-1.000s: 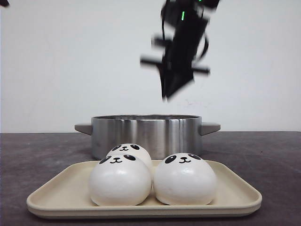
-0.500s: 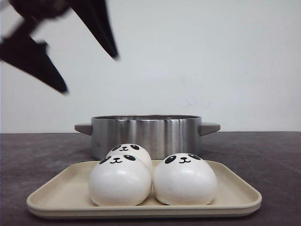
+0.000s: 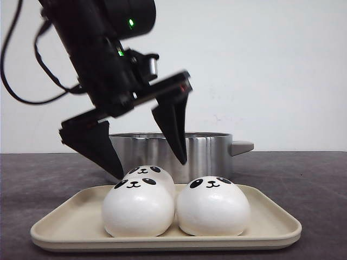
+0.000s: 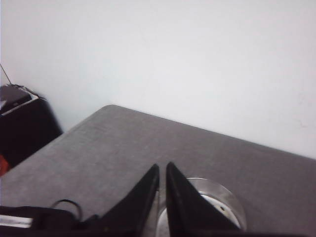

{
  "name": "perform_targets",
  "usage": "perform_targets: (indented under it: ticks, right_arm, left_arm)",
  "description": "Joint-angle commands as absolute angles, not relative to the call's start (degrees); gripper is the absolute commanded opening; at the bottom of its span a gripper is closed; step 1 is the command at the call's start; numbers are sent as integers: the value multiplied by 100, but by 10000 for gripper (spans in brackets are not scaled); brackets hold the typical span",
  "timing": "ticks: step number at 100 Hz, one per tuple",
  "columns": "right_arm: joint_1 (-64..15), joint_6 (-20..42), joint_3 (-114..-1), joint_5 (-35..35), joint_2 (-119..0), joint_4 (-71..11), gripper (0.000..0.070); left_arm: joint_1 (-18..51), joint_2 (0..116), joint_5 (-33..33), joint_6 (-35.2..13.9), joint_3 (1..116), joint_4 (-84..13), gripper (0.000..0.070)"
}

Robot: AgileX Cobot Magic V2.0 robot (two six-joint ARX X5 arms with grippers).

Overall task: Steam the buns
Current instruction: 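Lower the left gripper onto the other rear panda bun and grasp, then lift the bun with the left gripper, lower into the pot, release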

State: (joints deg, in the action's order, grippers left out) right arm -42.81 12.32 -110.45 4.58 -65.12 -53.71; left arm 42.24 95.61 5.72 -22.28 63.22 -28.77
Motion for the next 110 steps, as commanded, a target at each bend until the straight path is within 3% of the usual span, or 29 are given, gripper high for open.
perform_targets:
  ticks: [1, 15, 40, 46, 53, 54, 73, 97, 110]
  right_arm:
    - [-4340, 1356, -11166, 451, -6493, -5347, 18]
    - [-4340, 1354, -11166, 454, -6368, -5430, 18]
    - [-4338, 1310, -11166, 469, -6316, -5723, 17]
    - [-4338, 1304, -11166, 467, -6320, -5784, 18]
    - [-4338, 1304, -11166, 462, -6322, -5828, 18]
    - [-4338, 1304, -11166, 462, -6322, -5835, 18]
    - [-4338, 1262, -11166, 467, -6320, -5839, 18]
    - [-4338, 1155, -11166, 473, -6322, -5839, 18]
    - [-4338, 1149, -11166, 471, -6322, -5839, 18]
  left_arm:
    - [4281, 9769, 460, -2473, 6423, -2705, 673]
    - [4281, 10027, 425, -2552, 6423, -2582, 651]
    - [4281, 10162, 355, -2740, 6423, -2587, 398]
    - [4281, 10162, 322, -2827, 6423, -2585, 274]
    - [4281, 10162, 322, -2825, 6423, -2663, 10]
    - [4281, 10160, 322, -2818, 6423, -2683, 0]
    - [4353, 9837, 51, -2641, 6423, -3092, 9]
    - [4668, 8567, -34, -2493, 6423, -2755, 10]
    - [4792, 7835, -744, -2467, 6423, -2340, 10]
